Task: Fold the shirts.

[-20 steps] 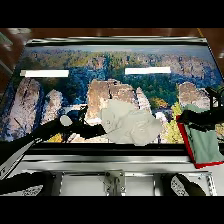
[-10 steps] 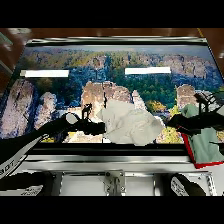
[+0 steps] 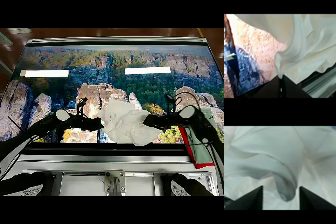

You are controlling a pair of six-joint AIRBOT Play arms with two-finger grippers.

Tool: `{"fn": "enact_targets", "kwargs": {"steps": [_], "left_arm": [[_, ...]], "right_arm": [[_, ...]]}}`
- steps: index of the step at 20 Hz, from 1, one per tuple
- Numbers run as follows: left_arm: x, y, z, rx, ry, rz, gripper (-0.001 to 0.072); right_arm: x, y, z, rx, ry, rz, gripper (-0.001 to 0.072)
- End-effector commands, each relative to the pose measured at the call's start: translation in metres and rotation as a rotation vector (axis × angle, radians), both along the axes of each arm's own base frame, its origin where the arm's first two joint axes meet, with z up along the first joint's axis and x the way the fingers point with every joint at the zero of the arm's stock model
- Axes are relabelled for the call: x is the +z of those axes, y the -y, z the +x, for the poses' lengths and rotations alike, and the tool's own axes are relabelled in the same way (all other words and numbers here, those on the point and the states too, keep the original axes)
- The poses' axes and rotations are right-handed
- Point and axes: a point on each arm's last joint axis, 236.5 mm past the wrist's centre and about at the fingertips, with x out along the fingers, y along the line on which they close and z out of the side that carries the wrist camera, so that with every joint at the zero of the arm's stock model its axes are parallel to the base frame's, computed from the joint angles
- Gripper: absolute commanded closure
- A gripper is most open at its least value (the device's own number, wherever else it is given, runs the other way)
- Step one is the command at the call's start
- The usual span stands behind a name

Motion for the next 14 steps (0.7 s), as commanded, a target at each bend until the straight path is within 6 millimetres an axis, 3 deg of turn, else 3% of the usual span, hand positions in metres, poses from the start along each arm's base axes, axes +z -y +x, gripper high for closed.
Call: {"fn": "enact_targets", "kwargs": {"steps": [1, 4, 6, 8, 10, 12, 13, 14], "left_arm": [[0.017, -0.004, 0.008, 0.010, 0.048, -0.016, 0.0674], [0.045, -0.014, 0.030, 0.019, 0.149, -0.032, 0.0675], [0.101, -0.026, 0.061, 0.068, 0.284, -0.072, 0.0676], [0.189, -0.040, 0.087, 0.114, 0.480, -0.128, 0.0676], [0.310, -0.061, 0.093, 0.167, 0.734, -0.204, 0.0676], [0.440, -0.088, 0.066, 0.216, 1.017, -0.275, 0.0676], [0.501, -0.104, 0.041, 0.244, 1.158, -0.308, 0.0676], [0.550, -0.116, 0.014, 0.267, 1.276, -0.336, 0.0676]], "right_arm": [[-0.027, -0.017, 0.002, 0.006, -0.043, -0.001, 0.0639], [-0.001, -0.010, 0.013, 0.073, 0.023, -0.049, 0.0653], [0.053, -0.005, 0.033, 0.185, 0.172, -0.106, 0.0653], [0.141, 0.001, 0.060, 0.259, 0.427, -0.180, 0.0654], [0.263, 0.014, 0.077, 0.218, 0.747, -0.262, 0.0654], [0.398, 0.024, 0.063, 0.138, 1.091, -0.306, 0.0654], [0.455, 0.027, 0.045, 0.100, 1.234, -0.309, 0.0654], [0.506, 0.029, 0.021, 0.070, 1.359, -0.304, 0.0654]]}}
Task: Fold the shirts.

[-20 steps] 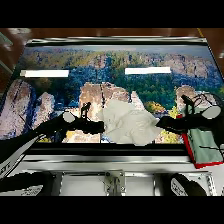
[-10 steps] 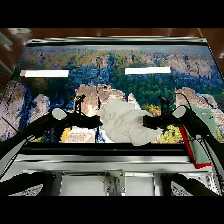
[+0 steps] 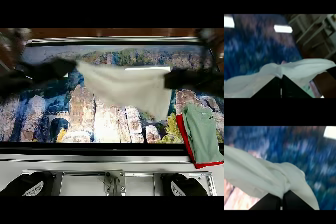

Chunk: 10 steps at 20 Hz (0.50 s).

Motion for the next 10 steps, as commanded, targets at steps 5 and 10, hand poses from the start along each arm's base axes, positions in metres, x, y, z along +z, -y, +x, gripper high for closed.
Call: {"fn": "enact_targets", "kwargs": {"steps": [5, 10], "left_arm": [[0.243, -0.061, -0.166, 0.090, 0.617, -0.101, 0.0676], [0.147, -0.061, -0.145, 0.090, 0.351, 0.247, 0.0676]], "right_arm": [[0.236, -0.014, -0.132, 0.099, 0.533, 0.159, 0.0654], [0.125, -0.019, -0.139, 0.145, 0.069, 0.031, 0.0653]]}}
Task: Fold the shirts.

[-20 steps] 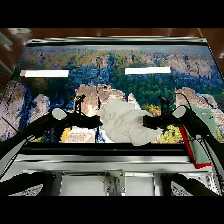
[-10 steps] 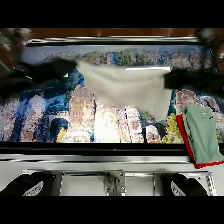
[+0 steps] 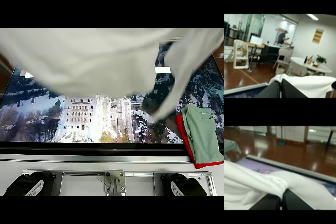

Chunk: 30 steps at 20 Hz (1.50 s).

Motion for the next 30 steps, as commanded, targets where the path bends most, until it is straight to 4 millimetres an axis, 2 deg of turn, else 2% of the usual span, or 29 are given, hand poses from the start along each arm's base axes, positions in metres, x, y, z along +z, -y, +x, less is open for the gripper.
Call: {"fn": "enact_targets", "kwargs": {"steps": [1, 3, 4, 5, 7, 10, 12, 13, 15, 16, 18, 19, 21, 22, 23, 24, 25, 26, 27, 28, 30], "left_arm": [[-0.081, -0.023, 0.012, 0.137, -0.245, 0.272, 0.0676], [-0.147, -0.057, 0.025, 0.263, -0.469, 0.420, 0.0676], [-0.178, -0.068, 0.027, 0.295, -0.572, 0.472, 0.0676], [-0.203, -0.073, 0.027, 0.296, -0.648, 0.509, 0.0676], [-0.248, -0.072, 0.031, 0.275, -0.761, 0.544, 0.0676], [-0.317, -0.070, 0.053, 0.263, -0.881, 0.555, 0.0675], [-0.360, -0.069, 0.078, 0.299, -0.940, 0.479, 0.0674], [-0.382, -0.067, 0.091, 0.317, -0.974, 0.422, 0.0674], [-0.426, -0.056, 0.118, 0.315, -1.016, 0.314, 0.0673], [-0.443, -0.050, 0.130, 0.312, -1.036, 0.258, 0.0674], [-0.476, -0.041, 0.155, 0.317, -1.088, 0.141, 0.0673], [-0.491, -0.037, 0.165, 0.319, -1.124, 0.099, 0.0673], [-0.530, -0.026, 0.180, 0.318, -1.218, 0.041, 0.0673], [-0.549, -0.020, 0.181, 0.311, -1.276, 0.019, 0.0673], [-0.563, -0.013, 0.180, 0.299, -1.335, -0.011, 0.0672], [-0.570, -0.014, 0.181, 0.298, -1.361, -0.022, 0.0644], [-0.569, -0.020, 0.185, 0.307, -1.367, -0.031, 0.0404], [-0.561, -0.031, 0.190, 0.318, -1.369, -0.051, 0.0060], [-0.551, -0.048, 0.192, 0.320, -1.385, -0.063, -0.0002], [-0.540, -0.066, 0.190, 0.300, -1.394, -0.033, -0.0001], [-0.527, -0.103, 0.171, 0.259, -1.453, 0.049, 0.0016]], "right_arm": [[-0.089, 0.008, -0.024, 0.017, -0.383, -0.158, 0.0653], [-0.153, 0.020, -0.040, 0.012, -0.703, -0.236, 0.0653], [-0.171, 0.016, -0.035, 0.010, -0.796, -0.205, 0.0653], [-0.188, 0.005, -0.032, 0.054, -0.856, -0.181, 0.0653], [-0.232, -0.018, -0.027, 0.157, -1.004, -0.132, 0.0653], [-0.324, -0.039, -0.008, 0.201, -1.164, -0.130, 0.0653], [-0.382, -0.052, 0.023, 0.154, -1.203, -0.090, 0.0653], [-0.405, -0.056, 0.047, 0.113, -1.195, -0.060, 0.0653], [-0.436, -0.057, 0.104, 0.006, -1.132, 0.023, 0.0653], [-0.447, -0.054, 0.133, -0.062, -1.088, 0.080, 0.0653], [-0.461, -0.049, 0.172, -0.175, -1.033, 0.190, 0.0652], [-0.466, -0.048, 0.183, -0.216, -1.032, 0.243, 0.0653], [-0.482, -0.051, 0.188, -0.269, -1.092, 0.334, 0.0652], [-0.488, -0.054, 0.188, -0.270, -1.115, 0.353, 0.0605], [-0.490, -0.055, 0.188, -0.270, -1.123, 0.360, 0.0421], [-0.488, -0.053, 0.188, -0.264, -1.117, 0.352, 0.0198], [-0.479, -0.047, 0.186, -0.223, -1.093, 0.297, 0.0118], [-0.469, -0.035, 0.182, -0.184, -1.069, 0.219, 0.0118], [-0.462, -0.013, 0.173, -0.169, -1.061, 0.121, 0.0118], [-0.456, 0.021, 0.158, -0.190, -1.077, -0.001, 0.0118], [-0.454, 0.107, 0.114, -0.329, -1.174, -0.224, 0.0118]]}}
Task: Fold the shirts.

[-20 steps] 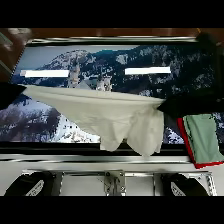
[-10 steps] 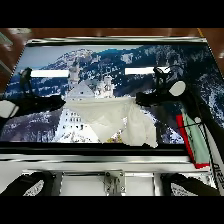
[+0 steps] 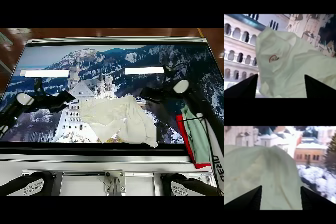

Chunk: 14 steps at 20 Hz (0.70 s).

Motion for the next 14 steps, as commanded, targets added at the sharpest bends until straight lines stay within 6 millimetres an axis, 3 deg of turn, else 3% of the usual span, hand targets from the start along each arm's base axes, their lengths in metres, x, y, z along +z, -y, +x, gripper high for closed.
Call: {"fn": "enact_targets", "kwargs": {"steps": [1, 2, 4, 6, 7, 10, 14], "left_arm": [[0.007, -0.049, -0.040, -0.098, -0.172, 0.003, 0.0087], [-0.001, -0.057, -0.061, -0.126, -0.252, 0.009, 0.0091], [-0.023, -0.050, -0.099, -0.221, -0.362, -0.001, 0.0089], [-0.045, -0.011, -0.121, -0.267, -0.399, -0.106, -0.0006], [-0.057, 0.013, -0.129, -0.271, -0.400, -0.162, -0.0006], [-0.090, 0.065, -0.138, -0.233, -0.381, -0.211, -0.0006], [-0.108, 0.110, -0.133, -0.231, -0.359, -0.216, -0.0005]], "right_arm": [[0.003, 0.130, -0.076, 0.022, -0.225, -0.356, 0.0118], [0.001, 0.155, -0.099, -0.026, -0.297, -0.363, 0.0118], [-0.014, 0.169, -0.136, -0.118, -0.409, -0.230, 0.0118], [-0.034, 0.154, -0.153, -0.199, -0.455, -0.014, 0.0118], [-0.043, 0.141, -0.156, -0.213, -0.458, 0.082, 0.0118], [-0.060, 0.112, -0.163, -0.205, -0.459, 0.213, 0.0118], [-0.066, 0.108, -0.160, -0.214, -0.440, 0.225, 0.0118]]}}
